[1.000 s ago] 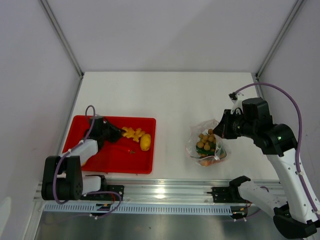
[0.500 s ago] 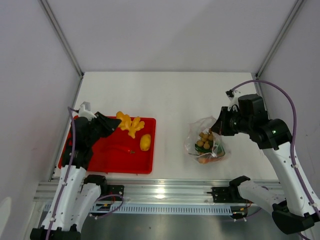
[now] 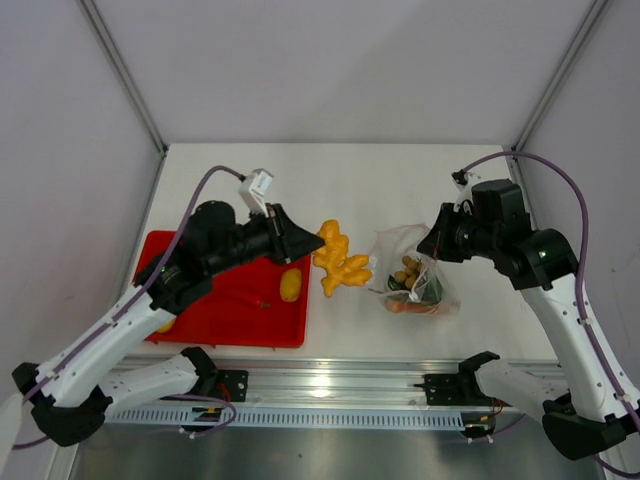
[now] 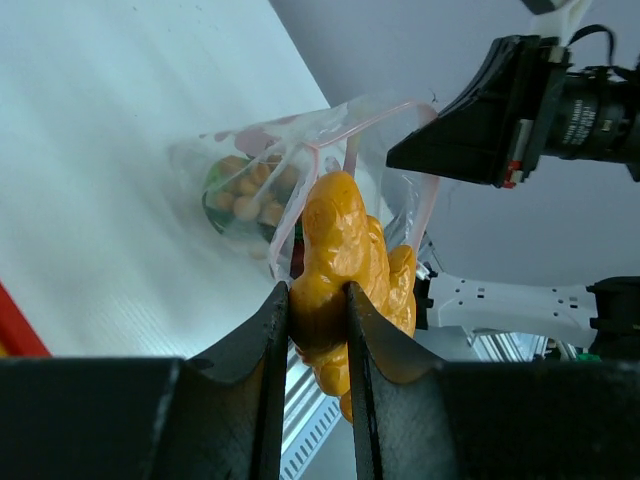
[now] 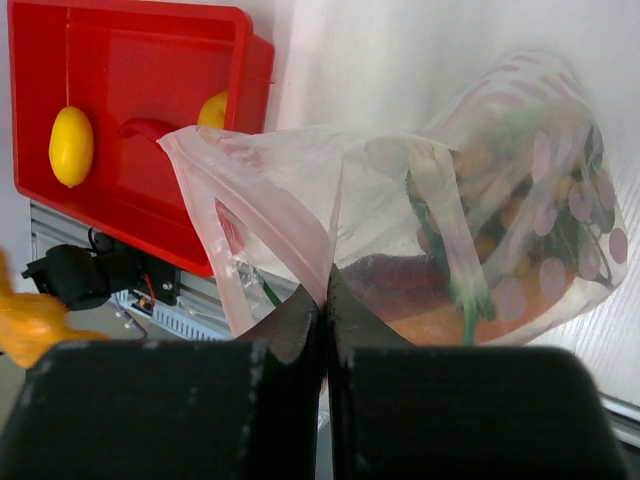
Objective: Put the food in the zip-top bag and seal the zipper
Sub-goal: Place the fake vegetable in the zipper food storage bag.
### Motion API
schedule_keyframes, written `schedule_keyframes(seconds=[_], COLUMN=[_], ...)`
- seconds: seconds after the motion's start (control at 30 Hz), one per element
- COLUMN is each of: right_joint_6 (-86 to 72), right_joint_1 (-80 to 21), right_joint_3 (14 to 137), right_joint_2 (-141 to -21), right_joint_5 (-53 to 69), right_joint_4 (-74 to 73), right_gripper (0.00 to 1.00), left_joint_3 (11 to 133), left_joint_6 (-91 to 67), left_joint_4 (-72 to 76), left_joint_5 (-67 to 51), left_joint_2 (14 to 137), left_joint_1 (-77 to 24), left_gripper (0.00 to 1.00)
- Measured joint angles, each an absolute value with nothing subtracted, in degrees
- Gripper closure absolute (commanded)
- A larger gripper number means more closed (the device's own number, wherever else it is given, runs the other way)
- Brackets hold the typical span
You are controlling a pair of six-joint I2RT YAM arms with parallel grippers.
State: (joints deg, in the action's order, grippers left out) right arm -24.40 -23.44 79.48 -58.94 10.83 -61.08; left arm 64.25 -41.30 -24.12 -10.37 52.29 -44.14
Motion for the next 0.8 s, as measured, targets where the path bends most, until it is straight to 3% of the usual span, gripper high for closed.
schedule_keyframes(seconds=[0.37, 0.8], right_joint_6=[-26.61, -31.73], right_joint_1=[-28.08, -29.69], right_joint_3=[81.14, 81.12], right_joint_2=[-58.83, -58.0], right_joint_5=[7.94, 9.78], right_joint_4=[-61.82, -60.97], right_gripper=[1.0, 1.0], left_joint_3=[74.83, 73.23], left_joint_6=[-38.89, -34.28], left_joint_4=[-24.97, -16.99], left_joint_5=[-8.84, 10.94], left_joint_2=[70.37, 70.91], left_joint_1=[-49.8, -60.6], left_gripper=[0.99, 0.99])
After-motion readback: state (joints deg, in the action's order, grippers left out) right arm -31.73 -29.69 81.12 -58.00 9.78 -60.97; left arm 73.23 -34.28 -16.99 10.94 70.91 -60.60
